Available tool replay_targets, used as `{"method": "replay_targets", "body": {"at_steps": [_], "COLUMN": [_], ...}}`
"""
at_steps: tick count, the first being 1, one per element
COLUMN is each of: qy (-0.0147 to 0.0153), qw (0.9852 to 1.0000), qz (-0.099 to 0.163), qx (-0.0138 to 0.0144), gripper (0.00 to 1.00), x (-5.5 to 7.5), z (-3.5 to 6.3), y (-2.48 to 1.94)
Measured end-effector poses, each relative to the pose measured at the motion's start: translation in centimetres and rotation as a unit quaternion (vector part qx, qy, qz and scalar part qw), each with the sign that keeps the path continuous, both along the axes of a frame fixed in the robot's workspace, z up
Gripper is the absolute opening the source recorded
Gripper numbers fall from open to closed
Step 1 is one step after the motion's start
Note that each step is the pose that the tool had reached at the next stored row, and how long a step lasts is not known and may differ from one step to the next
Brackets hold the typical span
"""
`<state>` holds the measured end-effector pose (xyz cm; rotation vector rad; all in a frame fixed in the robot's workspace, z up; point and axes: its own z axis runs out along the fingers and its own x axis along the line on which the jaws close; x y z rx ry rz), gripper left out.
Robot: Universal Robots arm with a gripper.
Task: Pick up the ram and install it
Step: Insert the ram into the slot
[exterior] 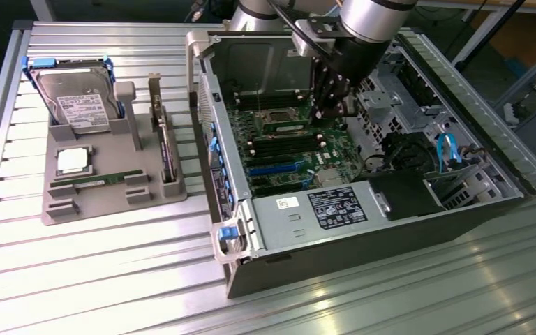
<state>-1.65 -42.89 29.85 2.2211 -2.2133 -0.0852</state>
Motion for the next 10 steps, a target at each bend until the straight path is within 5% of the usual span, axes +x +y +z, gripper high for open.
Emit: {"method": "replay_targets", "body": {"at_steps": [10], "qy": [0.0], "qw": [1.0], "qz": [0.0], "qx": [0.0], "gripper": [0.12], "x": [0.0], "z": [-1.94], "y": [0.0]}}
